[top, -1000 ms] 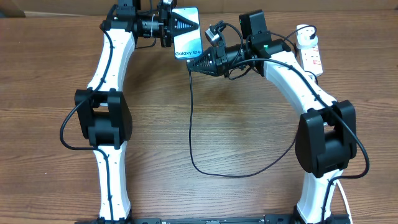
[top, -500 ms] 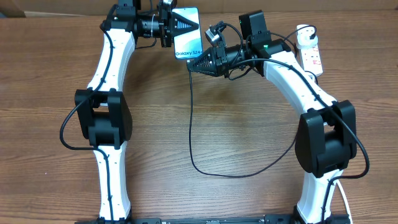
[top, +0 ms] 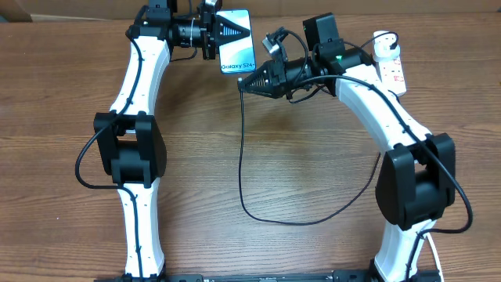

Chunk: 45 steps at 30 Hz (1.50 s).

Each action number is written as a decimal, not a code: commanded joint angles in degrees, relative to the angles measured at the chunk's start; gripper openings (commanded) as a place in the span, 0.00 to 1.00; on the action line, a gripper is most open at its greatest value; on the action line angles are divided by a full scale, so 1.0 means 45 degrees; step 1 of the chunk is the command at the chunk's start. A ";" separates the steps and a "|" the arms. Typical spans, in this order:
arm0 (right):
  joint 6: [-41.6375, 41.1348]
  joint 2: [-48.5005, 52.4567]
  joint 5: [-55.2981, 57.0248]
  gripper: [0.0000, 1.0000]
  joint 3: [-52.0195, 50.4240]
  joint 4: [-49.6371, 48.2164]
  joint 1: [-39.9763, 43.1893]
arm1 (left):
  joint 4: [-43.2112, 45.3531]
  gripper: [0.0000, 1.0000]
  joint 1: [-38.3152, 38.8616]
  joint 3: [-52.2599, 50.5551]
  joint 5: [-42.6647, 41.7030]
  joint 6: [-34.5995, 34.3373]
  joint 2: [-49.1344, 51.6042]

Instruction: Plug charger to phone and switch on socket

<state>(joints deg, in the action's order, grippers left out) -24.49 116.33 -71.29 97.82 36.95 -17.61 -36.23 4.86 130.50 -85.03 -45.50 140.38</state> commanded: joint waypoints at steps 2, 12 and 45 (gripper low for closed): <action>0.0423 -0.0544 -0.0767 0.04 0.0112 -0.0087 0.0151 | 0.0015 0.04 -0.0078 0.0355 -0.0359 -0.0180 -0.0379; 0.0466 -0.0539 -0.0845 0.04 0.0112 -0.0092 0.0355 | 0.0015 0.04 -0.0102 0.0355 -0.0466 -0.0194 -0.0379; 0.0457 -0.0466 0.0155 0.04 0.0107 -0.0044 -0.0097 | 0.0015 0.04 -0.0078 0.0355 -0.0695 -0.0214 -0.0379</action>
<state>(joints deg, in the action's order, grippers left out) -23.09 116.01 -71.07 97.82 36.93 -17.74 -36.23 4.75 130.50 -85.27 -46.35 140.38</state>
